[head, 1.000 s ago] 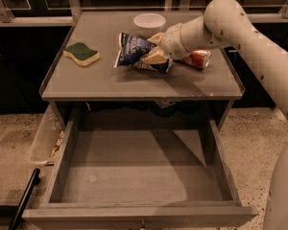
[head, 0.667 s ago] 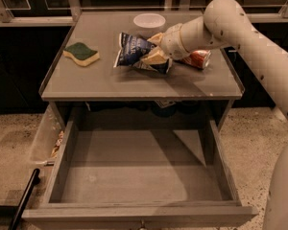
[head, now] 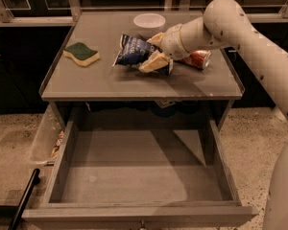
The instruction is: Pick blue chip bag from top drawer and place on counter
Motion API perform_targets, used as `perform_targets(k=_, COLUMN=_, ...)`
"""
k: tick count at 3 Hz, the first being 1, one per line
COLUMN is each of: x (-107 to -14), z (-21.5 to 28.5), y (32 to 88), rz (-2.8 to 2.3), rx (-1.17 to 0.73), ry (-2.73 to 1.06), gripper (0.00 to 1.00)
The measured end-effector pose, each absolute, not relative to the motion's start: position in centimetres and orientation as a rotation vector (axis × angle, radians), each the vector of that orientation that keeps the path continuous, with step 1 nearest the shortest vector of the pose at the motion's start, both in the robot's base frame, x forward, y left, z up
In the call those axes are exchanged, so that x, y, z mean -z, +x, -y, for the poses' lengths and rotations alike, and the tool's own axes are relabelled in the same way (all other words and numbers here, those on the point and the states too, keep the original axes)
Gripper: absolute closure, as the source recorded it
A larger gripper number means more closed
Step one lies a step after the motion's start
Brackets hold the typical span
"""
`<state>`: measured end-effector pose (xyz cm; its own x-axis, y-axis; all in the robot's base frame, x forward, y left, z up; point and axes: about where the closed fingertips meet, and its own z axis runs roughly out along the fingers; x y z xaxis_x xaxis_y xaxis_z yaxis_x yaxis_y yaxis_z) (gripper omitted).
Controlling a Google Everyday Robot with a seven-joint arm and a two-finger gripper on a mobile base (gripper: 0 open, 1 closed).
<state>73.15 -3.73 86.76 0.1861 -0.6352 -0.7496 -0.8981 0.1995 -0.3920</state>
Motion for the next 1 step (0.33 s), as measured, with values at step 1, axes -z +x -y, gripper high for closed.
perform_targets(k=1, x=-86.76, z=3.73, y=73.15, rz=-1.529, rx=-0.35, ry=-1.516, gripper=0.0)
